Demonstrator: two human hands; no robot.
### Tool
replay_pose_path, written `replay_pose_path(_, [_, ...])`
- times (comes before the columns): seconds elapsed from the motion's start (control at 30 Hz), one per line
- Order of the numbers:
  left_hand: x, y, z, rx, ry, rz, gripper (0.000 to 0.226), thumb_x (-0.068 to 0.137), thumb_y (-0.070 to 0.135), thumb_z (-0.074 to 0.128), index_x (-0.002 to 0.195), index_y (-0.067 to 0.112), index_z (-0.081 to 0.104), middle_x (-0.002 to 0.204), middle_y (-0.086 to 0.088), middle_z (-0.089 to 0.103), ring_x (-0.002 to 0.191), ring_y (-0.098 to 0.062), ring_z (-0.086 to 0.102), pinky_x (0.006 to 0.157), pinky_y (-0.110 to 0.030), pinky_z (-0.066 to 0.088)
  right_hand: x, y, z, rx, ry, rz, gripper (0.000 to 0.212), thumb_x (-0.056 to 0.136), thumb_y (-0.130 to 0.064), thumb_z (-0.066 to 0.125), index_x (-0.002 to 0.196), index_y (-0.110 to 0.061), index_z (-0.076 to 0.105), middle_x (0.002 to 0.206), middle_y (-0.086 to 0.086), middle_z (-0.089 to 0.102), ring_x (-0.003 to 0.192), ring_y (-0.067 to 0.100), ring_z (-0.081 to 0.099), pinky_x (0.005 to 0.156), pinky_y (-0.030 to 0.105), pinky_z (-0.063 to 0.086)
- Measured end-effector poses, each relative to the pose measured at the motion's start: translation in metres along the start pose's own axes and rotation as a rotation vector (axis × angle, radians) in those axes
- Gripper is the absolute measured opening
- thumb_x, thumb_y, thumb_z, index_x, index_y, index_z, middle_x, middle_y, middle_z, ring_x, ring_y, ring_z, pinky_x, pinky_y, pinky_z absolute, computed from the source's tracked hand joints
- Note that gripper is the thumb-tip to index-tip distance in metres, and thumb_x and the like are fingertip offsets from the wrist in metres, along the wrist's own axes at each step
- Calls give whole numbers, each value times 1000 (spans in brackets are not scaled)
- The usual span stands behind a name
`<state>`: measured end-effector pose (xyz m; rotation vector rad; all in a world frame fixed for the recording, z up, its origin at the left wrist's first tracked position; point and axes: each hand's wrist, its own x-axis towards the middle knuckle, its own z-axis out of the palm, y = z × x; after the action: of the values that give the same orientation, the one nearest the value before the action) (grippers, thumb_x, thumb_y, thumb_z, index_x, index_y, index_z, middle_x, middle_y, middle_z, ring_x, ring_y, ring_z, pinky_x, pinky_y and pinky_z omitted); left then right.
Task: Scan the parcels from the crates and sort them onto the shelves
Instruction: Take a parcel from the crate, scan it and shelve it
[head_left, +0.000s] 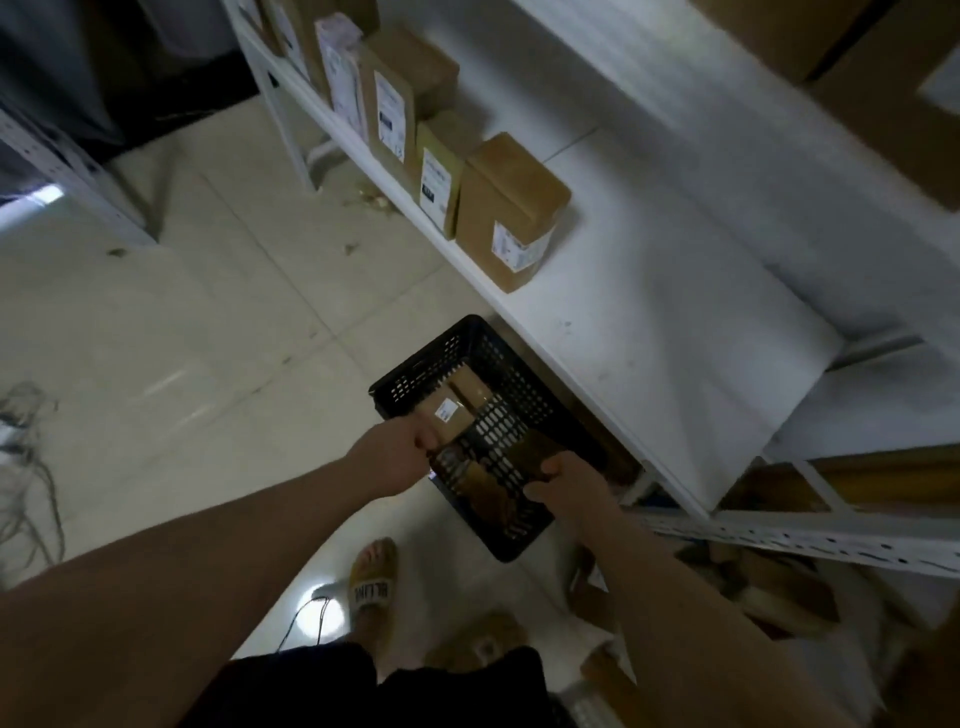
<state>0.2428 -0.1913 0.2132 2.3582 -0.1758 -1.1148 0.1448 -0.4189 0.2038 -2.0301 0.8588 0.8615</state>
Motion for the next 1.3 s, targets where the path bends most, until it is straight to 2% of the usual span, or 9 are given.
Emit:
replay_pose_path(0.2, [84,-51,30,107,-17,-39,45,89,8,64,132,17,57,133,-7,57,120,-25,55,100,-36,47,105,15,48,-91,-77,-6,58,91,-32,71,139,-13,45,126,7,54,112,26,55,94,39,52])
replay_pose_path(0.53, [233,-133,107,312,33,49,38,87,9,65,125,12,63,122,-10,61,111,-30,59,89,-42,53,301,71,178,-393,-55,-45,85,87,-45,71,154,-23,24,157,13,24,145,37,25,113,55,33])
replay_pose_path(0.7, [296,-158,134,379,54,114,40,82,22,60,122,19,64,121,-7,61,115,-33,56,91,-47,53,376,103,234,-482,-92,-85,83,86,-48,71,153,-25,26,154,13,30,142,33,31,115,46,32])
replay_pose_path(0.77, [317,-167,144,433,51,109,44,76,32,49,116,20,64,116,-5,63,111,-31,57,87,-45,54,397,112,251,-513,-121,-90,78,88,-45,68,152,-27,26,154,13,30,140,33,31,115,50,33])
replay_pose_path(0.9, [335,-174,156,435,42,113,43,86,30,57,128,20,59,124,-7,59,119,-30,52,96,-44,50,432,116,261,-573,-242,-67,107,80,-42,80,158,-23,10,159,17,15,145,38,22,117,52,30])
replay_pose_path(0.97, [335,-174,158,433,42,94,40,90,25,60,129,18,58,125,-8,58,120,-30,50,98,-42,48,442,113,254,-530,-285,-67,99,85,-40,77,158,-21,14,159,18,17,144,37,28,116,45,34])
replay_pose_path(1.07, [321,-167,157,433,30,49,45,82,34,45,121,17,60,118,-6,60,115,-30,53,92,-42,51,443,113,247,-507,-279,-86,73,97,-41,59,156,-16,26,157,20,27,140,36,36,113,39,36])
replay_pose_path(1.17, [310,-161,159,446,28,48,49,75,36,40,115,18,61,112,-4,62,110,-28,56,89,-41,52,442,112,256,-535,-184,-85,75,92,-46,62,153,-15,31,154,21,31,136,40,39,109,44,40])
replay_pose_path(1.3, [312,-151,168,445,24,92,44,84,32,53,125,15,58,120,-8,62,117,-29,53,94,-40,50,451,125,275,-560,-71,-110,83,88,-47,65,154,-15,26,155,22,26,136,41,38,107,48,41])
